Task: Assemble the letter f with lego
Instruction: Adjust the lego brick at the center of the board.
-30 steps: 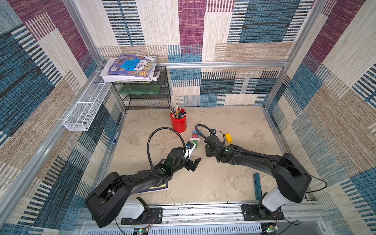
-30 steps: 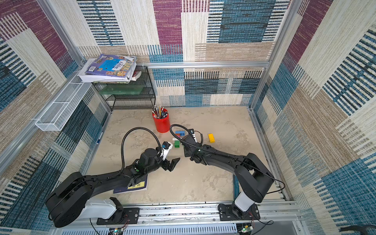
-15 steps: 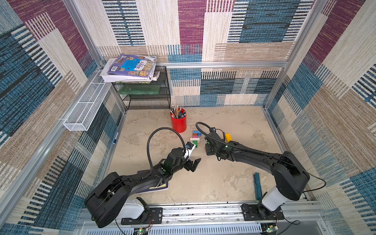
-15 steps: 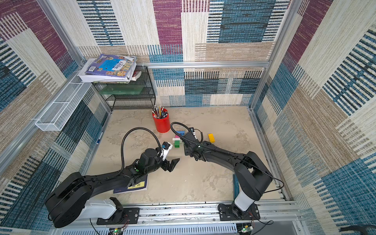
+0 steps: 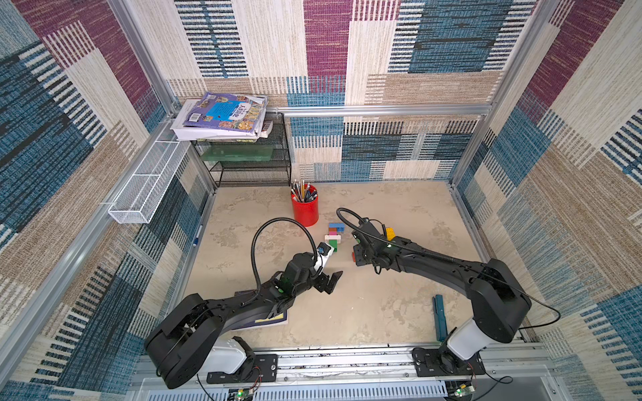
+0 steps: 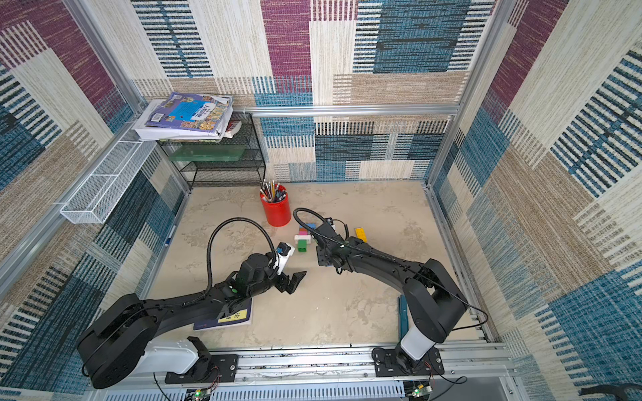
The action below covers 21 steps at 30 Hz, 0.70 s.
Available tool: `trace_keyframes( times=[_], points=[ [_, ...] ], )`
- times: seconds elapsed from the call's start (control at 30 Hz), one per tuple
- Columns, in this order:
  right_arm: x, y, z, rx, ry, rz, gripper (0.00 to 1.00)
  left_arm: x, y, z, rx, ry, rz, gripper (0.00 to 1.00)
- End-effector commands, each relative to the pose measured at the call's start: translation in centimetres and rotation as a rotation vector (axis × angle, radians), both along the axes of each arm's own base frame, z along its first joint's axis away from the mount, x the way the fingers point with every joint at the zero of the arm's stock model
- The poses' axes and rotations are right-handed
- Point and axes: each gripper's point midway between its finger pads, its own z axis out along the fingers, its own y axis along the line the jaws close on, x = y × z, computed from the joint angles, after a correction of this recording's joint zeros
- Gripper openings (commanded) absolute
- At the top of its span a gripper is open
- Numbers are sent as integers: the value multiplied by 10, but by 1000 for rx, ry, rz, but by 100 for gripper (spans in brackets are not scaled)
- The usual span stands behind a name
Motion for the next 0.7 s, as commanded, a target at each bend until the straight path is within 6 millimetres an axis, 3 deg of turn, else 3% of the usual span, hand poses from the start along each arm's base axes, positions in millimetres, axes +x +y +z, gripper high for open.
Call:
trace_keyframes(
  times=[0.0,0.67],
  points=[
    [-41,-21,-32,-103,204,39,16,4,1,4,-18,8,29,99],
    [-66,-14,-66,-154,377,97,15,3,1,4,-15,12,28,99]
  ],
)
